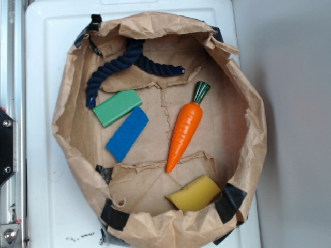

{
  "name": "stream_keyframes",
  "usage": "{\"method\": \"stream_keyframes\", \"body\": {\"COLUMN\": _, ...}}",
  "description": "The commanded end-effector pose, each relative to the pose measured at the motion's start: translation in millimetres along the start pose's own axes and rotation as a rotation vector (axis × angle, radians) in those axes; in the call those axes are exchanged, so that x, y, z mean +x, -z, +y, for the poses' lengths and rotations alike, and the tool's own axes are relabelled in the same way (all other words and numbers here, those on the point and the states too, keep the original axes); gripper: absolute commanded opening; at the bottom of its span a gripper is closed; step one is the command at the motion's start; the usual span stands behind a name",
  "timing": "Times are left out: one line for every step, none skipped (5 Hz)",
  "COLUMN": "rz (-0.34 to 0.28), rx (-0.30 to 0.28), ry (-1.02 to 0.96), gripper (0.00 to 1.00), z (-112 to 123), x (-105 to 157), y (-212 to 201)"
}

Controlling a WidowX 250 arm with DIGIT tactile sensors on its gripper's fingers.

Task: Grab the blue rope.

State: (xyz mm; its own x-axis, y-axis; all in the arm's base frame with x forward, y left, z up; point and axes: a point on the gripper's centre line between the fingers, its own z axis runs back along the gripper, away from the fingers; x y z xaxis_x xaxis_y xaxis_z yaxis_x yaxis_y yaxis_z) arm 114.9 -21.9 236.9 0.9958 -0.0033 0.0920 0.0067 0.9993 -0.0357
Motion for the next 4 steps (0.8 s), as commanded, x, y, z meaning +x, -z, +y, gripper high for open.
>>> {"method": "stream_keyframes", "body": {"rz": 0.000, "rx": 0.000, "ry": 0.000, "gripper": 1.00, "z": 0, "x": 0, "y": 0}}
{"method": "stream_keyframes", "body": {"rz": -0.025, "rx": 0.006, "ry": -0.026, "gripper": 1.00, "z": -4, "x": 27, "y": -1}}
{"method": "stream_keyframes", "body": {"rz": -0.037, "rx": 0.004, "ry": -0.049, "gripper": 1.00, "z": -5, "x": 56, "y": -1}}
{"method": "stream_keyframes", "body": {"rz": -0.053, "rx": 0.019, "ry": -0.031, "gripper": 1.00, "z": -7, "x": 75, "y": 7}}
